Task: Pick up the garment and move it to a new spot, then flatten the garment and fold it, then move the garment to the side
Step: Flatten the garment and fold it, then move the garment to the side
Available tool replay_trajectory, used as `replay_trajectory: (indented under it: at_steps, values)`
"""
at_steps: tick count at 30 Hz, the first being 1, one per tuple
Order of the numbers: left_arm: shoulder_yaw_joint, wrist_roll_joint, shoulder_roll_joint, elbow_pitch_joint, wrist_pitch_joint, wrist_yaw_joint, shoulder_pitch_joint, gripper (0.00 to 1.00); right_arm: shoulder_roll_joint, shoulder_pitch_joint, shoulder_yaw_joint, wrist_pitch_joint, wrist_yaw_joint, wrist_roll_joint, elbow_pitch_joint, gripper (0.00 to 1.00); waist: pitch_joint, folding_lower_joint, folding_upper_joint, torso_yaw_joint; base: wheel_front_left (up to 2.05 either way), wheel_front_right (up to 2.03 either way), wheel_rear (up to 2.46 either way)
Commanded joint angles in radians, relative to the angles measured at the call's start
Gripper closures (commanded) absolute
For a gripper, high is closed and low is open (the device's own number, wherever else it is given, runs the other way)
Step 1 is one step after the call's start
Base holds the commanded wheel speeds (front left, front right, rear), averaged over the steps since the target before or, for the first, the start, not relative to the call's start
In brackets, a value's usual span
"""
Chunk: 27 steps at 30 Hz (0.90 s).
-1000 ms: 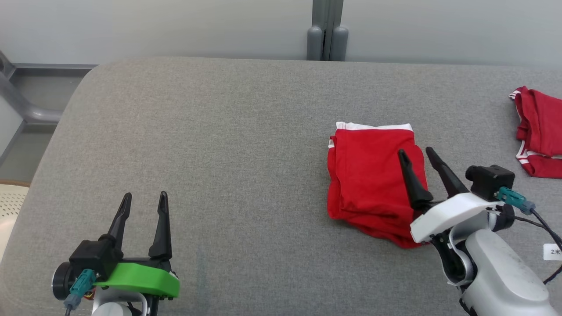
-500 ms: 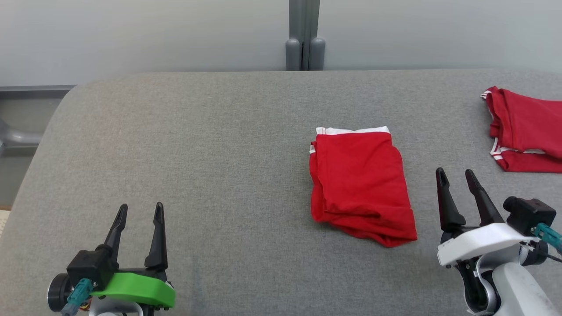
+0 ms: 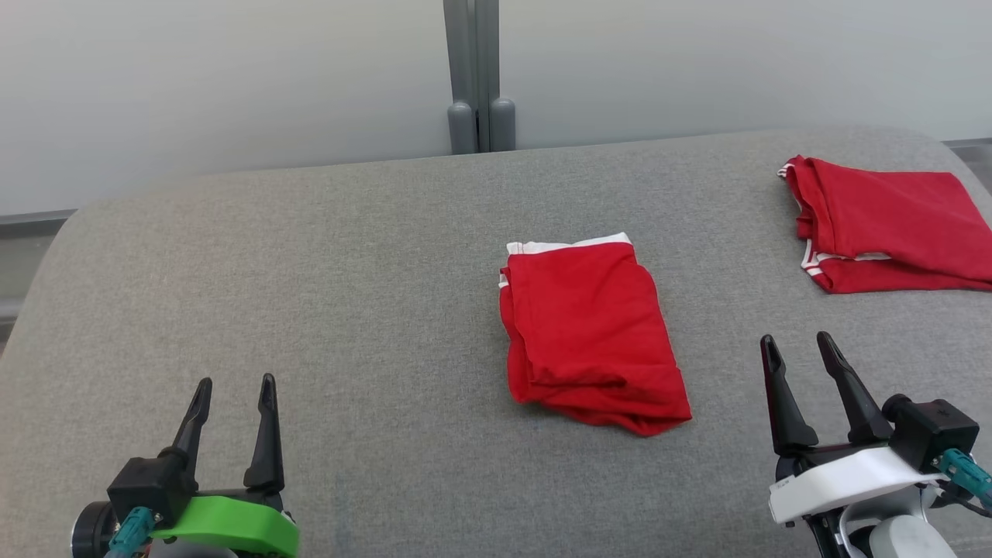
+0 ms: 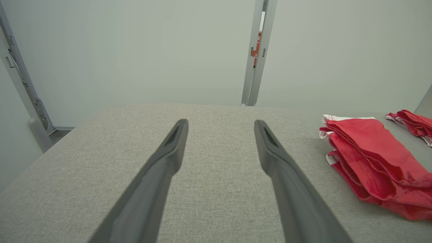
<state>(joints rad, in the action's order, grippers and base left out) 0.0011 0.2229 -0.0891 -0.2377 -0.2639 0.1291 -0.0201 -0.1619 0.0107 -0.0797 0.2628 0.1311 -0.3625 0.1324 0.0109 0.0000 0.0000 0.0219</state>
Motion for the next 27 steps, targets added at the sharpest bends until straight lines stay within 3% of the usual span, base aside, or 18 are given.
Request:
replay_trajectory:
  at_steps: [1,27]
  values:
    - [0.006,-0.013,-0.009,-0.002,0.000,0.003,0.016,0.00,0.004,-0.016,0.006,0.002,-0.001,0.011,-0.011,0.00,0.006,0.0000,0.0000,-0.009,0.00,0.00,0.00]
    - [0.010,-0.020,-0.020,-0.011,0.000,0.003,0.003,0.00,0.027,-0.035,0.004,0.002,-0.001,0.047,-0.026,0.00,0.009,0.0000,0.0000,-0.005,0.00,0.00,0.00]
